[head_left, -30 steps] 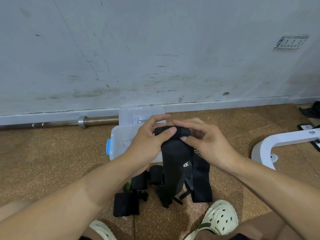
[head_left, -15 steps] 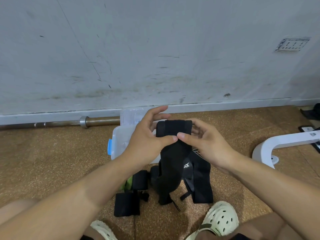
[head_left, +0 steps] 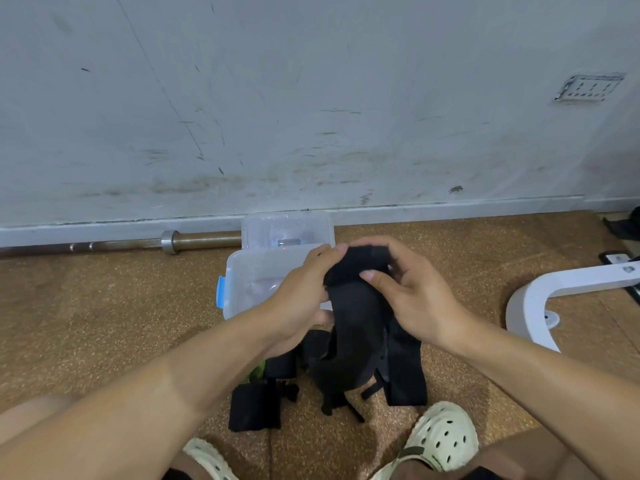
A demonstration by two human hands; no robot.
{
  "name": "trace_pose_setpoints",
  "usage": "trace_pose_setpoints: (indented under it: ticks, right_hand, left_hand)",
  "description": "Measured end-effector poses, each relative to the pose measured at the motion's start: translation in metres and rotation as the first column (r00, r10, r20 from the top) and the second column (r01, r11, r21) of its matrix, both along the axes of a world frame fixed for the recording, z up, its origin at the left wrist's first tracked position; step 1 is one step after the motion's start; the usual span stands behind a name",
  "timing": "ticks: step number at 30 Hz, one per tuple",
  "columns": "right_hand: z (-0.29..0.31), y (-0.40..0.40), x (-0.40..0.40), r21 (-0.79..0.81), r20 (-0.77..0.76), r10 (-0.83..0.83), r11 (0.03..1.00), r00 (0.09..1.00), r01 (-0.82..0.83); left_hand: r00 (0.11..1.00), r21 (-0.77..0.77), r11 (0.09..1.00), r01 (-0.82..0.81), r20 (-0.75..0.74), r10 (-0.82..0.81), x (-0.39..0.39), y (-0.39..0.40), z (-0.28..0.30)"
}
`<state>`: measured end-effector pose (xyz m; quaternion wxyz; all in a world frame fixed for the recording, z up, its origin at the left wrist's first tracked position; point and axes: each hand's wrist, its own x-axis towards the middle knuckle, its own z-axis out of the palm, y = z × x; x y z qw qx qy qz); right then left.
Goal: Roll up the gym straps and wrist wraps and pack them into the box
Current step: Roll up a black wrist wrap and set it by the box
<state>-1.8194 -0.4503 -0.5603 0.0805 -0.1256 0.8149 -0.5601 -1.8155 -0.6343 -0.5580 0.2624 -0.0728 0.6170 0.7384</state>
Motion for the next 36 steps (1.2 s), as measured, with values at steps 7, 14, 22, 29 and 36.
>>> trace_pose_setpoints:
  ticks: [7, 14, 22, 29, 36]
  right_hand:
    - [-0.005, 0.001, 0.006, 0.197, 0.100, 0.100, 0.973, 0.990, -0.118]
    - [0.018, 0.004, -0.015, -0.102, 0.303, 0.044, 0.995, 0.952, -0.013]
    - [0.018, 0.017, -0.022, -0.399, 0.598, 0.196, 0.914, 0.777, 0.077]
    - [0.006, 0.010, -0.014, -0.321, 0.454, -0.003, 0.932, 0.891, 0.167]
    - [0.008, 0.005, -0.006, -0.082, 0.290, 0.016, 0.997, 0.957, 0.008]
  left_hand:
    - [1.000, 0.029, 1.000, 0.004, 0.025, -0.005, 0.005, 0.002, -0.010]
    - [0.995, 0.012, 0.995, -0.097, -0.026, 0.098, -0.008, 0.000, -0.003]
    - [0.989, 0.041, 0.988, -0.147, -0.002, 0.147, -0.013, -0.002, 0.000]
    - [0.990, 0.099, 0.986, -0.138, 0.039, 0.135, -0.012, -0.004, -0.006]
    - [0.988, 0.080, 0.985, -0.154, -0.011, 0.156, -0.008, -0.006, -0.013]
